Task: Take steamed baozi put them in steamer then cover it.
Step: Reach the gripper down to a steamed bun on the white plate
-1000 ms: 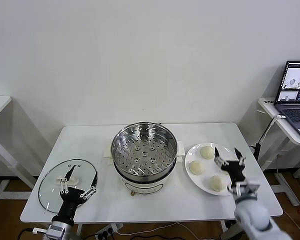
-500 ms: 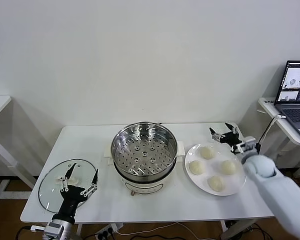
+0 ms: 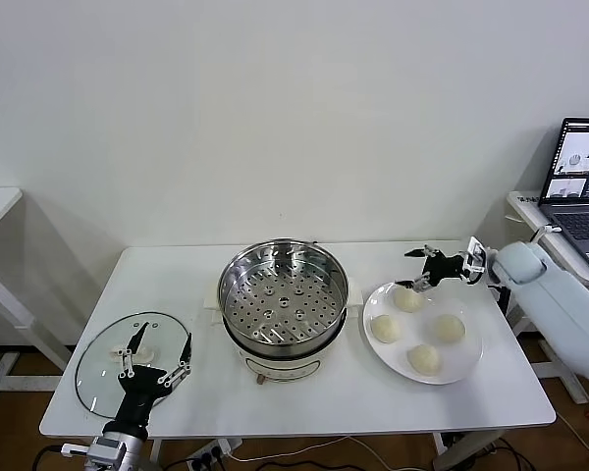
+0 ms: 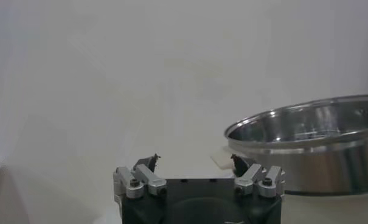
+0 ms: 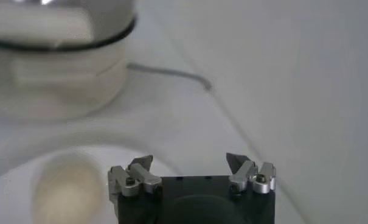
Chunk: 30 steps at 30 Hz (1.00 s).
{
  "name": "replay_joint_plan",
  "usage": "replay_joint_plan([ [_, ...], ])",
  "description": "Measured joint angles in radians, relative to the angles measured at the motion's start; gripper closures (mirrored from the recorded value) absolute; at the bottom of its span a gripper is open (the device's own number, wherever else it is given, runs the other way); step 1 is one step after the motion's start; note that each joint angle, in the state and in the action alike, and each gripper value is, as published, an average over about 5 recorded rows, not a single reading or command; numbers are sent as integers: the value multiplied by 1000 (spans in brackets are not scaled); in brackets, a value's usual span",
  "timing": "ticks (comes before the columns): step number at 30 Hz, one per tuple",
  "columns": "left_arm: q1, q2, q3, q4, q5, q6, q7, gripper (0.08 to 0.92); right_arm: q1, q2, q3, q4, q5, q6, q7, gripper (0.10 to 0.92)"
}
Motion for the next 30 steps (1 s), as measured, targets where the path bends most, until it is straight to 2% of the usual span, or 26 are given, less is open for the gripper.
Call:
replay_joint_plan([
  [6,4,-1,-4,5,3,-8,0,177,57,67,-48,-89,-148,24,-74,203],
  [14,7,-1,-10,12,7,-18,0,177,77,146,-67,-178,-291,37,-101,203],
  [27,2,-1,-7,21,10,-23,-3,177,78,220,-71,-263,-402,48,-69,203],
  [30,1,-2,-8,22,11,-25,-4,177,79,231,-72,-275,-414,49,-61,226],
])
